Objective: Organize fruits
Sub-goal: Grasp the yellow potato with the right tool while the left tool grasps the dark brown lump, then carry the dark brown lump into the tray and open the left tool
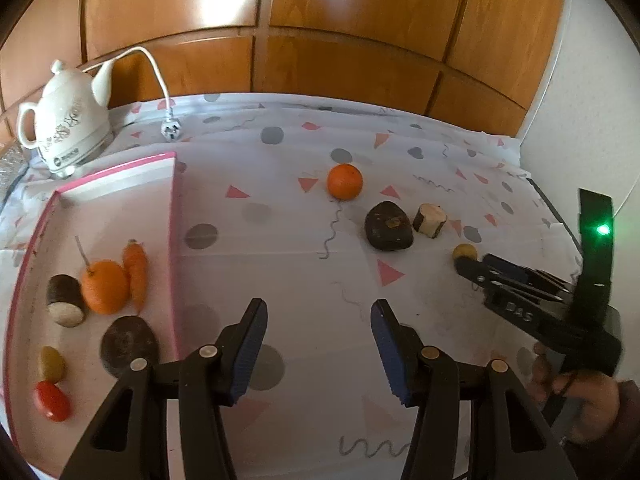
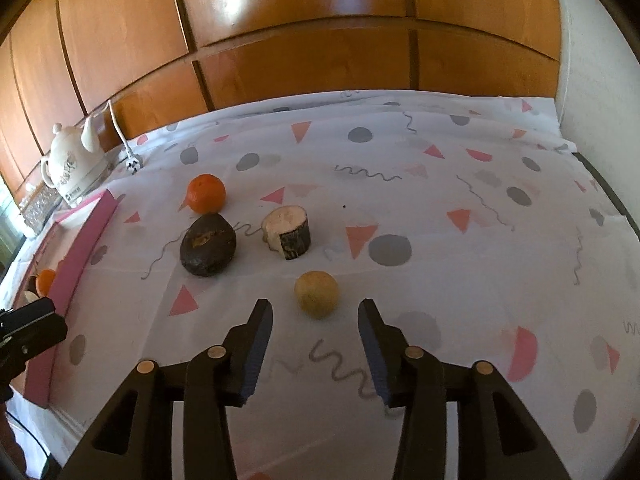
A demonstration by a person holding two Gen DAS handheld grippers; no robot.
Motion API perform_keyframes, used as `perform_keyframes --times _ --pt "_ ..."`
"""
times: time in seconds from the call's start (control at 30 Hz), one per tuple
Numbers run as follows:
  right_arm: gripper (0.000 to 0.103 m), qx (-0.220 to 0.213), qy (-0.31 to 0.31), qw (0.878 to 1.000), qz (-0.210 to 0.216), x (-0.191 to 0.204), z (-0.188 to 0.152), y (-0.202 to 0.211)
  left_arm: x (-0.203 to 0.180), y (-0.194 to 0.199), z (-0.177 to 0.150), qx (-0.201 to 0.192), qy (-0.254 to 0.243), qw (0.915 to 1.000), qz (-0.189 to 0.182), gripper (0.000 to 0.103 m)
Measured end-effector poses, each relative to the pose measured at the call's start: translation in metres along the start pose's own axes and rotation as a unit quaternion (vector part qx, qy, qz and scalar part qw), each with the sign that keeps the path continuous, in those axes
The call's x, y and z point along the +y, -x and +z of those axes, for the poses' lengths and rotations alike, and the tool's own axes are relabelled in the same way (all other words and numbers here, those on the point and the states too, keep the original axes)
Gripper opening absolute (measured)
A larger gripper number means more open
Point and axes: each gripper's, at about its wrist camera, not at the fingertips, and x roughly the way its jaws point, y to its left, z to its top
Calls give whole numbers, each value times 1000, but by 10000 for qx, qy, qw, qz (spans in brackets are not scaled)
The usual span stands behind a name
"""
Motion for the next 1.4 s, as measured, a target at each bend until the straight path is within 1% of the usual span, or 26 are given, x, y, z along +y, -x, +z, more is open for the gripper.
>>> perform_keyframes --times 0.1,0.13,0.17,0.23,0.37,0.47,0.57,0.63,0.8,0.9,1.07,1.1,1.13,1.17,1.23,1.3,1.4 --pt "45 9 159 9998 -97 4 5 -11 -5 -5 5 0 5 10000 -48 55" --pt "39 20 178 9998 -97 4 6 -13 -5 -7 6 3 20 10000 -65 55" --pt "25 52 216 9997 -110 5 7 -16 -6 -10 9 20 63 10000 -74 55" --pt "25 46 242 9996 -145 4 6 -18 -8 -16 12 96 142 9998 -118 55" --pt "25 4 145 9999 -53 1 3 -18 -17 -32 18 208 188 9994 -198 55" --pt "25 -43 57 10000 33 -2 1 -17 -27 -41 27 205 135 9995 -199 55" --pt "25 -81 -29 9999 115 -5 0 -17 -35 -51 36 203 165 9995 -200 63" --pt "25 -90 -42 9999 126 -5 -1 -17 -41 -56 42 188 164 9994 -225 64" --pt "26 -95 -94 9997 181 -7 -1 -18 -57 -77 56 197 40 9997 -163 70" --pt "26 -113 -179 9994 267 -10 -2 -18 -65 -91 61 227 -106 9997 -19 70" --pt "26 -139 -302 9987 387 -14 -3 -19 -66 -111 64 333 -176 9992 88 70" --pt "26 -142 -317 9986 403 -15 -3 -19 -67 -117 63 359 -260 9989 156 69" --pt "26 -145 -334 9985 417 -16 -3 -19 -67 -121 63 395 -294 9986 211 63" --pt "26 -147 -339 9984 417 -15 -3 -19 -66 -125 62 454 -277 9985 153 48" --pt "26 -147 -342 9984 415 -16 -3 -19 -65 -122 61 374 -337 9986 169 46" --pt "26 -146 -334 9985 402 -15 -3 -19 -61 -114 58 355 -190 9992 23 46" --pt "26 -137 -327 9986 396 -15 -3 -19 -56 -93 47 215 -186 9996 32 46"
